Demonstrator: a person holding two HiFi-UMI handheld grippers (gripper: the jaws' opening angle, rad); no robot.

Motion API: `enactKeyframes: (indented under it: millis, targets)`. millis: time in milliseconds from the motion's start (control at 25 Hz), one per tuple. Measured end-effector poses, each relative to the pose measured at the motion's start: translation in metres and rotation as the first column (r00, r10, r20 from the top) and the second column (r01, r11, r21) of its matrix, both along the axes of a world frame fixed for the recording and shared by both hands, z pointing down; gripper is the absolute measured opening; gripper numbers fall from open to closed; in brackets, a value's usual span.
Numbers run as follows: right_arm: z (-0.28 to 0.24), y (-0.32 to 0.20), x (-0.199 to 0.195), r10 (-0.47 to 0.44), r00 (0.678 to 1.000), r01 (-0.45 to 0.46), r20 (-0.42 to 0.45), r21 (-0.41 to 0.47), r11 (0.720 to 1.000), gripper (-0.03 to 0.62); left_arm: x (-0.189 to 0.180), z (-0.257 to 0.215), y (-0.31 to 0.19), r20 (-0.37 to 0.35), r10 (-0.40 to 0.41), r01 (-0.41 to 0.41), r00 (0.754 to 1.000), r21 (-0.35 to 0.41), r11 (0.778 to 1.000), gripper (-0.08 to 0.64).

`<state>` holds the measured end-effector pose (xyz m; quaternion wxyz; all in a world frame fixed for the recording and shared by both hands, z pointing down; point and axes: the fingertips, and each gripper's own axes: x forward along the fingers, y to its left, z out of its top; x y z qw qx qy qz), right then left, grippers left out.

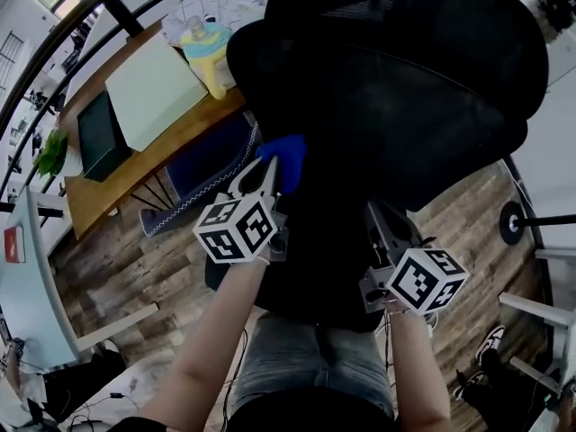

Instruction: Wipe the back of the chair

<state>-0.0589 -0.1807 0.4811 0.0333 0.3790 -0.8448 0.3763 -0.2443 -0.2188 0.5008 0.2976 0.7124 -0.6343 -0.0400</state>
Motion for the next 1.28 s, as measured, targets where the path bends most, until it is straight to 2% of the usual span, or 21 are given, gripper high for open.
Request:
enactKeyframes:
  millis: [200, 360, 600, 880, 1080, 1280]
  targets:
    - [-0.019, 0.01, 0.007, 0.008, 1.0, -0.008, -0.012, 0.039, 0.999, 0.031, 0.011, -0.031, 0.024, -0.026, 0.045, -0.044, 0.999, 0.049, 0.998, 0.048]
    - [-0.043, 0.016, 0.013, 0.012, 1.0, -0.013, 0.006, 0.104, 0.995, 0.031, 0.022, -0.065, 0.038, -0.063, 0.067, -0.06, 0.996, 0.106, 0.992, 0.048]
    - [-0.09, 0.014, 0.035, 0.066, 0.997, -0.075, 0.05, 0.2, 0.977, 0.031, 0.04, -0.112, 0.054, -0.049, 0.128, -0.118, 0.99, 0.178, 0.977, 0.048]
    - [-0.141, 0.03, 0.042, 0.028, 0.998, -0.043, 0.053, 0.303, 0.952, 0.031, 0.075, -0.144, 0.072, -0.058, 0.198, -0.181, 0.979, 0.214, 0.96, 0.049]
    - [-0.153, 0.046, 0.038, -0.022, 0.999, 0.009, 0.034, 0.336, 0.942, 0.031, 0.099, -0.154, 0.081, -0.046, 0.258, -0.24, 0.965, 0.233, 0.942, 0.049]
    - [-0.154, 0.054, 0.048, -0.017, 1.0, 0.009, 0.021, 0.35, 0.937, 0.031, 0.111, -0.149, 0.085, -0.084, 0.263, -0.239, 0.961, 0.222, 0.945, 0.048]
